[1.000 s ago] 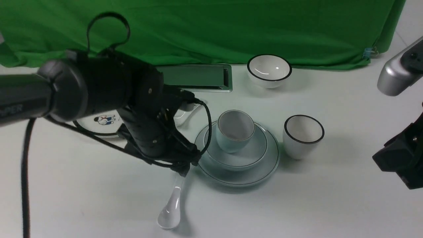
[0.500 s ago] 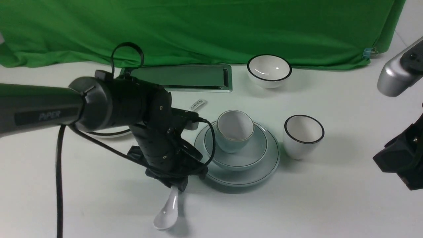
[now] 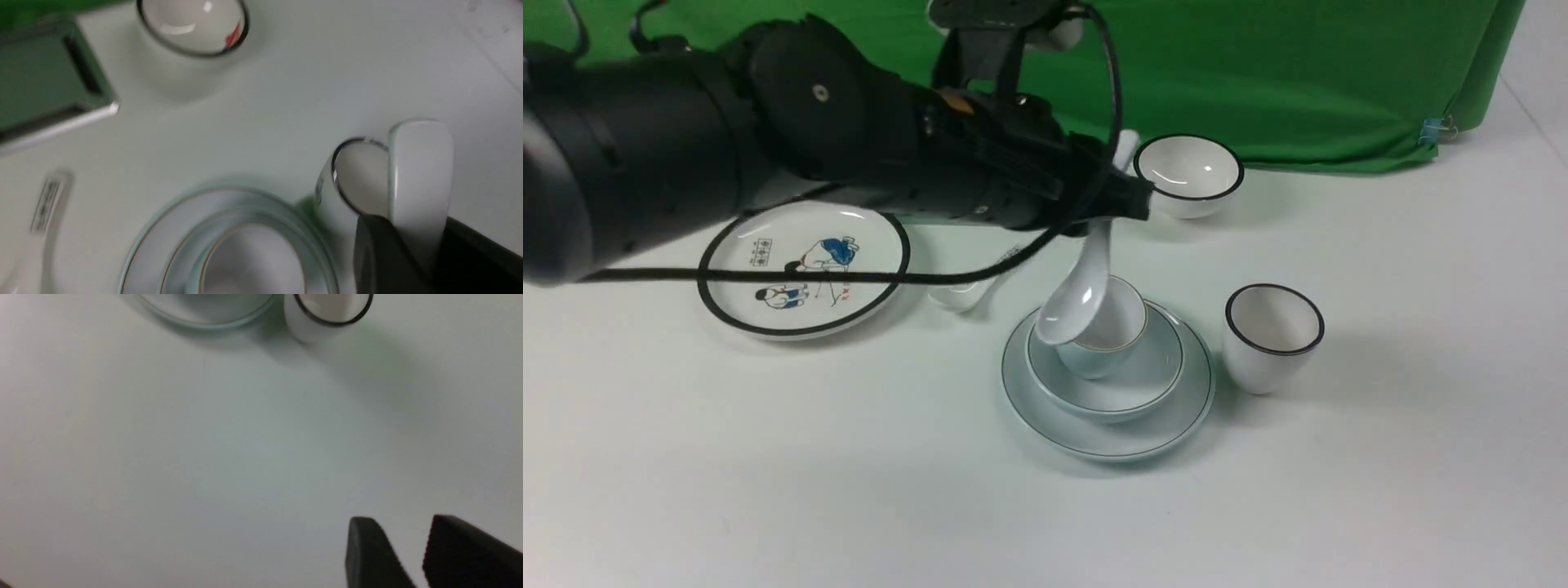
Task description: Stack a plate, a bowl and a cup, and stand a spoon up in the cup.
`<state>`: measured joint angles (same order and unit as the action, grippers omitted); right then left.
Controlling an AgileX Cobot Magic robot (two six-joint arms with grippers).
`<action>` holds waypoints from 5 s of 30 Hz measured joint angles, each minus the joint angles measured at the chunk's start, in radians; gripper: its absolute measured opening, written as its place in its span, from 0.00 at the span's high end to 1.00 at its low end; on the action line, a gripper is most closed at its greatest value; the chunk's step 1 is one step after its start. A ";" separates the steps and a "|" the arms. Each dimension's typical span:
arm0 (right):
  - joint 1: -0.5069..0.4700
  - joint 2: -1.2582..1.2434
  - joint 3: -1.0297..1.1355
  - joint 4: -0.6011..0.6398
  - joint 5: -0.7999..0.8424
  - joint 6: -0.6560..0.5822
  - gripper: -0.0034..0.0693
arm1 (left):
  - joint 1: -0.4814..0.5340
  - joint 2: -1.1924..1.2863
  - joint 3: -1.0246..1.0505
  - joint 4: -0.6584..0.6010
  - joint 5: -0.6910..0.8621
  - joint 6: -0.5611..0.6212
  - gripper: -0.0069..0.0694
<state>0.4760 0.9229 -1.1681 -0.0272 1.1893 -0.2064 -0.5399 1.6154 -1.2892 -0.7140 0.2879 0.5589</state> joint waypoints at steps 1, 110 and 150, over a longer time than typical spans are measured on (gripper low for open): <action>0.000 -0.017 0.000 -0.001 -0.005 0.001 0.62 | -0.014 0.012 0.000 -0.023 -0.046 0.040 0.81; -0.473 -0.923 1.177 -0.033 -0.957 0.321 0.94 | -0.009 -1.585 0.868 0.911 0.355 -0.849 0.95; -0.473 -0.923 1.177 -0.033 -0.954 0.322 0.83 | 0.327 -1.582 1.176 0.666 -0.214 -0.454 0.95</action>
<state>0.0032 0.0000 0.0090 -0.0605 0.2351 0.1155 -0.2125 0.0330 -0.1130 -0.0481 0.0738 0.1052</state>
